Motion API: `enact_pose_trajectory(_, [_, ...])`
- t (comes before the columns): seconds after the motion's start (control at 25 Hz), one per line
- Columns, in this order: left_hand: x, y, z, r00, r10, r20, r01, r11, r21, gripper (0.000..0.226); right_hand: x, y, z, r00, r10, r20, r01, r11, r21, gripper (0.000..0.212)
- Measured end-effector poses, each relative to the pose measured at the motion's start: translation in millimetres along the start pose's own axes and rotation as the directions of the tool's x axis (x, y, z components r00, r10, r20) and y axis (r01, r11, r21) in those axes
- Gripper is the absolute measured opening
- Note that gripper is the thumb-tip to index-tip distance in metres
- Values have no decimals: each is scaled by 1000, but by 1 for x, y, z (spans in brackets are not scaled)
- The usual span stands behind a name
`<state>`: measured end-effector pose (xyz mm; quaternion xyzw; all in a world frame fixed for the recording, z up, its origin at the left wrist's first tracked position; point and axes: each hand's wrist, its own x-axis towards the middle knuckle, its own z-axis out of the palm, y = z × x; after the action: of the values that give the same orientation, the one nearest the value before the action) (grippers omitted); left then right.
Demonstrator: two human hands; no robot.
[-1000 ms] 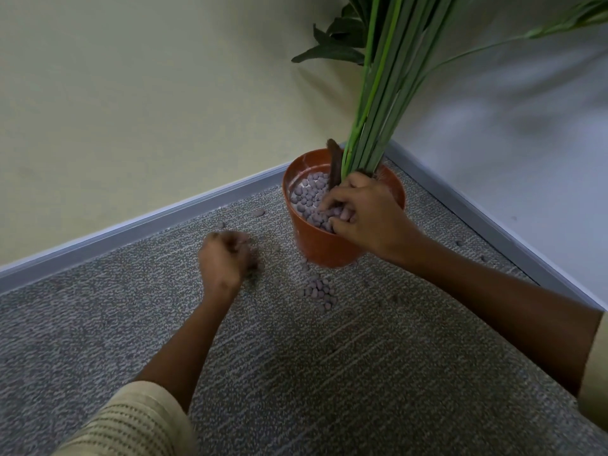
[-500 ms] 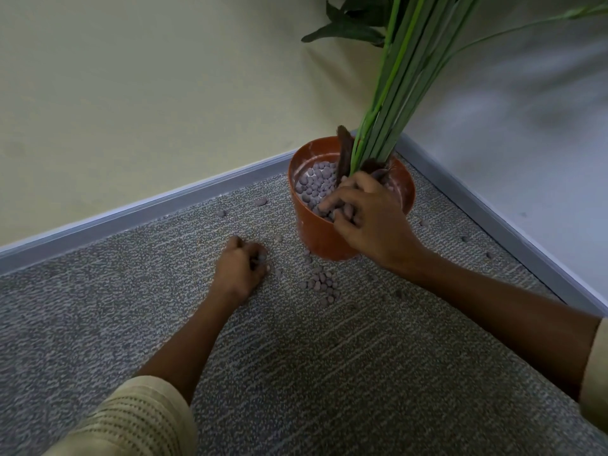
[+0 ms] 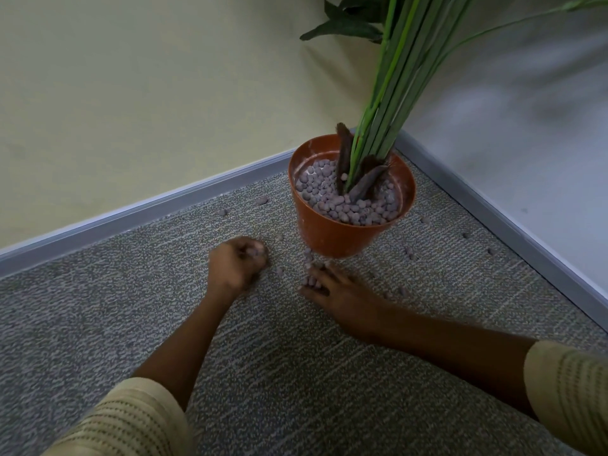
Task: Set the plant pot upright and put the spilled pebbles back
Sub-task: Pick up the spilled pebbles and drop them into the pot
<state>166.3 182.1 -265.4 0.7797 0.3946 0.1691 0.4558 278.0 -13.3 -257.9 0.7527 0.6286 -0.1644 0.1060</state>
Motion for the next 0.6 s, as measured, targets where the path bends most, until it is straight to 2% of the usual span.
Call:
enact_pose_trajectory(0.04, [1,3,0,995,-96,10,96,976,-195,13,0,1,4,1000,-3,5,3,1000,9,80])
enact_pose_trajectory(0.08, [2,8,-1,985,-169,41,171,907,-385,12,-1,1,6,1000,-16,-1,16,1000,3,78])
enact_pose_trajectory(0.16, [5,23,-5,961,-248,121,267,723,-637,13,-1,3,5,998,-59,-35,58,997,-50,68])
enact_pose_trajectory(0.28, [15,62,-19,938,-273,212,325,487,-810,16,-1,6,-5,993,-78,-84,71,994,-84,59])
enact_pose_trajectory(0.36, [22,94,-25,945,-210,250,317,407,-857,17,-1,6,-12,990,-72,-118,63,995,-78,53])
enact_pose_trajectory(0.44, [23,125,-23,957,-107,270,288,468,-835,11,1,5,-21,987,-41,-156,35,999,-42,43])
enact_pose_trajectory(0.6, [16,161,-5,970,50,236,116,762,-637,16,7,5,-33,985,24,-169,-14,998,55,34])
